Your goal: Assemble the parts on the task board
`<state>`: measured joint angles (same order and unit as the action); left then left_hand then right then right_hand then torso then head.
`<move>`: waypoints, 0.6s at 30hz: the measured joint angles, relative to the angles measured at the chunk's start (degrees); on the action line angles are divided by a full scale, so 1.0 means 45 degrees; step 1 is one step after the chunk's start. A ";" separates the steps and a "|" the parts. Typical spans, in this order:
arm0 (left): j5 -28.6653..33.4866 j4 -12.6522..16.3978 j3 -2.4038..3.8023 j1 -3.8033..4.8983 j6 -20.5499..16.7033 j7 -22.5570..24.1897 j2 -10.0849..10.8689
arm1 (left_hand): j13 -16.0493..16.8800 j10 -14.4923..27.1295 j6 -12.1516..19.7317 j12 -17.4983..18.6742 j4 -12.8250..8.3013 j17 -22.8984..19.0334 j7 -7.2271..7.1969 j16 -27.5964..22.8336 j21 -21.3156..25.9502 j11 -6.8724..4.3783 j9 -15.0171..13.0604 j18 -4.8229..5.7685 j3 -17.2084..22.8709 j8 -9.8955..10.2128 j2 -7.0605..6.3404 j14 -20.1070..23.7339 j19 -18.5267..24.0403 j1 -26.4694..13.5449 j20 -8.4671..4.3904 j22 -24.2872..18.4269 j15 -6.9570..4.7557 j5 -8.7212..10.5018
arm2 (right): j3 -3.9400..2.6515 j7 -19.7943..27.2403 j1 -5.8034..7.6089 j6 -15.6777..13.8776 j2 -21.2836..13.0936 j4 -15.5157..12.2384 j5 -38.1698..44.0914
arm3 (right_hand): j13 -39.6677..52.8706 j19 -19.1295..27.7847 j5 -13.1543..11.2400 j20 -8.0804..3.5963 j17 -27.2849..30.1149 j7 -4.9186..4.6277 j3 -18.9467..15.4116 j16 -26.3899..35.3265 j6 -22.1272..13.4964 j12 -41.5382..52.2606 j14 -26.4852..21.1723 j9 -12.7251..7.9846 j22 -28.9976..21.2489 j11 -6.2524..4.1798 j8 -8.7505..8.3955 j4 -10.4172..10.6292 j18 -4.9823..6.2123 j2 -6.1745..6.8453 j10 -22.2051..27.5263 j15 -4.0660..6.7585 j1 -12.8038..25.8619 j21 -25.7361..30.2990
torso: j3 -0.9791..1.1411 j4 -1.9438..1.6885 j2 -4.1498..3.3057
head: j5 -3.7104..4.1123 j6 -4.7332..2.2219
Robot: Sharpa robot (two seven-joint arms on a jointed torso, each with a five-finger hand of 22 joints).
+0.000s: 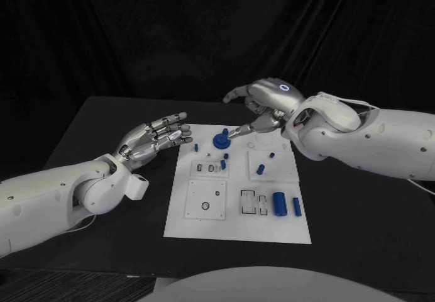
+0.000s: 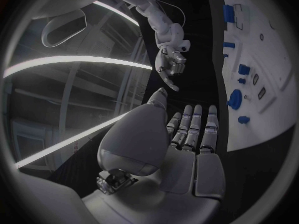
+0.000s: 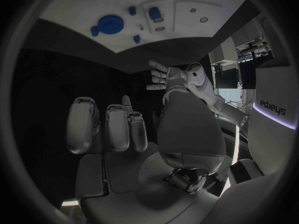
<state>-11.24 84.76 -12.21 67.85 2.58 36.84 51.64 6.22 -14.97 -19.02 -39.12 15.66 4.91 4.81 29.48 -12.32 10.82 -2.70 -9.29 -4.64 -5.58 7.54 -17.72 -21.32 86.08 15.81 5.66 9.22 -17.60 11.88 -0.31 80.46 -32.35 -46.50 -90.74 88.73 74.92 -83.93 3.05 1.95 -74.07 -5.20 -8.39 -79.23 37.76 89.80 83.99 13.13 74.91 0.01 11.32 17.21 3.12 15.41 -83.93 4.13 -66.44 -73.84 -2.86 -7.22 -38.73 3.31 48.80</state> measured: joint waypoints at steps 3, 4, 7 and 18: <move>-0.0705 0.0011 -0.0001 0.0149 -0.1262 0.0127 -0.0046 | 0.1069 -0.1959 -0.1973 -0.2576 0.0169 0.0806 0.0667 0.2691 -0.2055 0.0169 -0.0283 -0.0001 -0.0543 -0.0906 -0.0437 -0.2608 -0.3302 -0.0453 0.0024 0.0868 0.0142 0.0946 | -0.0009 0.0263 0.0351 -0.0613 -0.0345 -0.0065 -0.0483 | 0.0008 0.0000 0.0000 0.0000 -0.0066 0.0000 -0.0066 -0.0093 0.0000 0.0000 0.0000 -0.0038 0.0000 -0.0001 0.0061 0.0038 0.0000 -0.0003 0.0000 0.0000 0.0290 -0.0060 | 0.0015 0.0001 0.0017 | 0.0120 -0.0083; -0.1029 0.0015 -0.0001 0.0212 -0.1733 0.0151 -0.0068 | 0.1492 -0.2662 -0.2578 -0.3429 0.0177 0.1130 0.0859 0.3648 -0.2728 0.0129 -0.0350 -0.0001 -0.0813 -0.1163 -0.0583 -0.3548 -0.4272 -0.0736 -0.0059 0.1158 0.0046 0.1405 | -0.0009 0.0333 0.0419 -0.0763 -0.0416 -0.0060 -0.0619 | 0.0007 0.0000 0.0000 0.0000 -0.0078 0.0000 -0.0062 -0.0102 0.0000 0.0000 0.0000 -0.0049 0.0000 -0.0001 0.0062 0.0034 -0.0001 -0.0110 0.0001 0.0000 0.0397 -0.0060 | 0.0022 0.0009 0.0026 | 0.0160 -0.0112; -0.2344 0.0029 -0.0001 0.0469 -0.3272 0.0109 -0.0135 | 0.3426 -0.4447 -0.3944 -0.6616 0.0185 0.2642 0.1149 0.7080 -0.4931 -0.0436 -0.0443 0.0003 -0.1143 -0.1846 -0.1360 -0.5695 -0.7135 -0.2304 -0.0788 0.2218 -0.0661 0.2850 | -0.0002 0.0601 0.0538 -0.1167 -0.0544 0.0076 -0.1061 | 0.0007 -0.0001 0.0013 0.0000 -0.0173 -0.0102 0.0497 -0.0194 0.0269 0.0000 0.0000 -0.0074 -0.0001 -0.0001 0.0276 0.0003 -0.0002 -0.0594 0.0001 0.0000 0.0866 -0.0202 | 0.0051 0.0037 0.0054 | 0.0212 -0.0177; -0.7676 -0.0282 0.0007 0.1536 -0.5005 -0.3500 -0.0794 | 1.5273 -1.5355 -0.6102 -1.1262 0.0154 1.5561 0.0965 1.3416 -1.6055 -0.1173 -0.0725 0.1419 0.0093 -0.3382 -0.1964 -1.4726 -1.3006 -0.4704 -0.1633 1.5184 -0.1459 0.3134 | 0.0007 0.1903 0.0309 -0.2197 -0.0737 0.0554 -0.2281 | 0.0005 -0.0002 0.1162 0.0092 -0.0194 -0.0250 0.1591 -0.0585 0.1436 0.0000 -0.0011 -0.0266 -0.0002 0.0038 0.0813 -0.0139 0.0000 -0.2551 -0.0038 -0.0078 0.0630 -0.0761 | 0.0292 0.0313 0.0325 | -0.0144 -0.0072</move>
<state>-45.78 83.49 -12.18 74.76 -19.94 21.09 48.06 74.95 -84.07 -46.48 -89.80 16.35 74.93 9.15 89.85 -84.57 5.54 -5.96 -2.91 -4.23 -20.80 -1.29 -83.98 -79.85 64.91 8.46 73.98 2.65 -3.49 11.92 8.25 81.85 -42.24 -49.81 -88.24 78.46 74.94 -83.94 8.28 2.37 -74.95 -6.32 -1.23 -81.87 44.22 89.80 83.95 11.93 74.90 0.18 14.98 16.58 3.12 3.93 -84.11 3.78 -63.60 -77.26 -1.55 -5.82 -37.27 2.66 48.47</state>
